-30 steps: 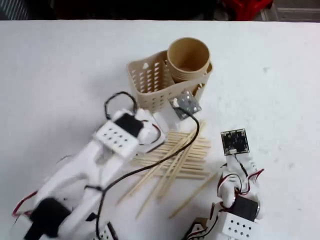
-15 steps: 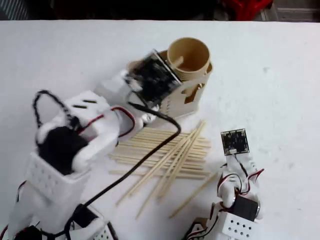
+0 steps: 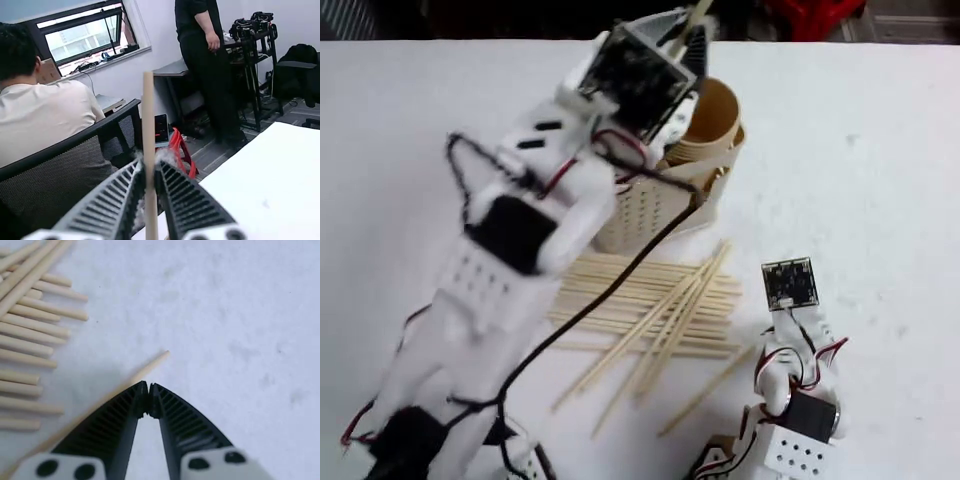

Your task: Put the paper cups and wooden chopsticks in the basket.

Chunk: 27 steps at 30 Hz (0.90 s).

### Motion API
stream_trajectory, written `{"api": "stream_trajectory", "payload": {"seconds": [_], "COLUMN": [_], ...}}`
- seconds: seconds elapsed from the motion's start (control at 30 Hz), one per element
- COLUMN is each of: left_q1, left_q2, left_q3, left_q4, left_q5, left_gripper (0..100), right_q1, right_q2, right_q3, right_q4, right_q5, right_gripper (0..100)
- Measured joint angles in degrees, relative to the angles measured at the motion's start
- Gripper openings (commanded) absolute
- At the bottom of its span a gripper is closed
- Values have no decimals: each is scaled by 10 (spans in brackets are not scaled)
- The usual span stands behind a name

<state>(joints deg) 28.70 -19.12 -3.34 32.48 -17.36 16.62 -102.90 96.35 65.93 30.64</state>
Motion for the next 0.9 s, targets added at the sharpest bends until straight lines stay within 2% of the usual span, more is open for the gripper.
{"api": "stream_trajectory", "payload": {"seconds": [0.13,0.43,0.8,0.9], "left_q1": [-5,-73,-95,-96], "left_q2": [41,72,47,18], "left_q3": [0,4,59,59], "left_q4": [-13,-14,-14,11], "left_q5": [2,69,69,69], "left_gripper": [23,64,64,64], "right_q1": [0,0,0,0], "right_q2": [0,0,0,0], "right_q3": [0,0,0,0], "right_q4": [0,0,0,0], "right_q5": [0,0,0,0], "right_gripper": [18,18,18,18]}}
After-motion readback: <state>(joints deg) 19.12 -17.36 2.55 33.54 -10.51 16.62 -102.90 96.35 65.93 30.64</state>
